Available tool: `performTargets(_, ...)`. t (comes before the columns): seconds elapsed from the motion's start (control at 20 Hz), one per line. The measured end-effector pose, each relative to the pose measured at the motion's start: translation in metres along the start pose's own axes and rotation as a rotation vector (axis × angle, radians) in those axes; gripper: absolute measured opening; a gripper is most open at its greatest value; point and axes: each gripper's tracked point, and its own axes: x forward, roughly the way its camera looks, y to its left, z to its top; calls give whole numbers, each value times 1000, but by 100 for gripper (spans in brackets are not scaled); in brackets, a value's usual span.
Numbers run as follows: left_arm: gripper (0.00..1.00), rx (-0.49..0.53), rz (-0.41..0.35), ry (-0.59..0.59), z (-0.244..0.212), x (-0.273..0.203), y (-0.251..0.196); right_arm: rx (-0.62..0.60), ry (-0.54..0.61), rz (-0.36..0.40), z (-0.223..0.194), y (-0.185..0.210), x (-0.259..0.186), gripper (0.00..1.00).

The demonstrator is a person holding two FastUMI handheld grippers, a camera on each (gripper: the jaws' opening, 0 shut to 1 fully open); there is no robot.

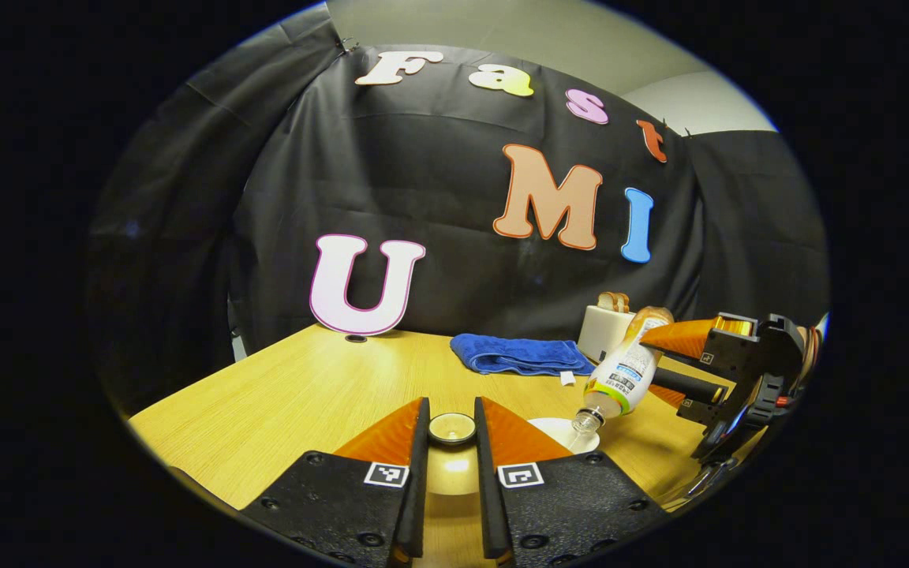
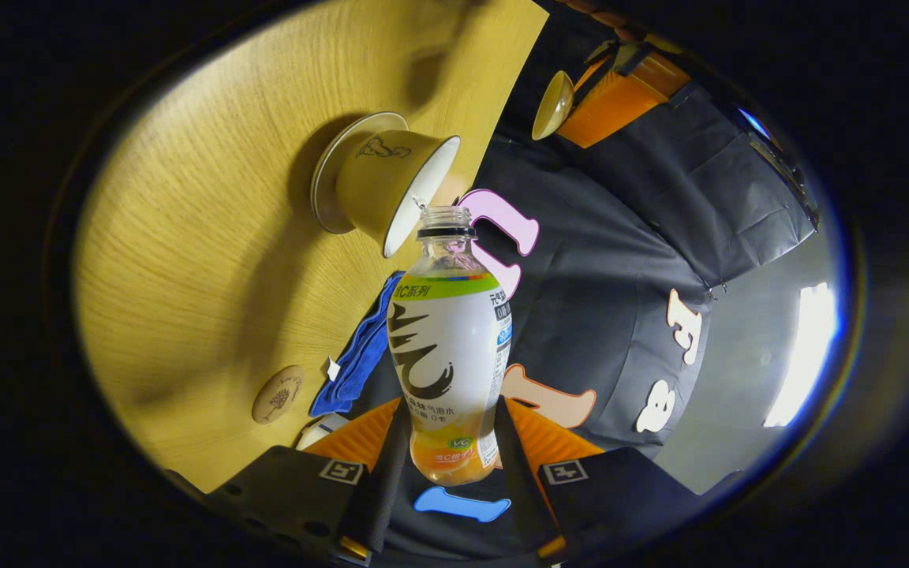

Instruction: Open the teacup lid with one hand, grasp the water bottle and pour water into the teacup with the other hand; after pouring, place the water bottle on the coaster and then close the teacup lid.

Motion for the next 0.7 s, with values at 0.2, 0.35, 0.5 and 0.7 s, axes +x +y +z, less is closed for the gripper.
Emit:
performTargets(0.2,26,-3,-6,-2,2,-1,-1,15,2,8,-2,1,0,67)
performTargets(0.35,26,-3,-10,-3,2,-2,-3,137,24,47,-3,16,-1,68)
performTargets(0.5,26,5,-7,-11,5,-3,-2,245,46,54,-2,25,-6,66)
performTargets(0.7,28,23,-5,-24,13,-1,-5,409,98,44,-9,31,-12,65)
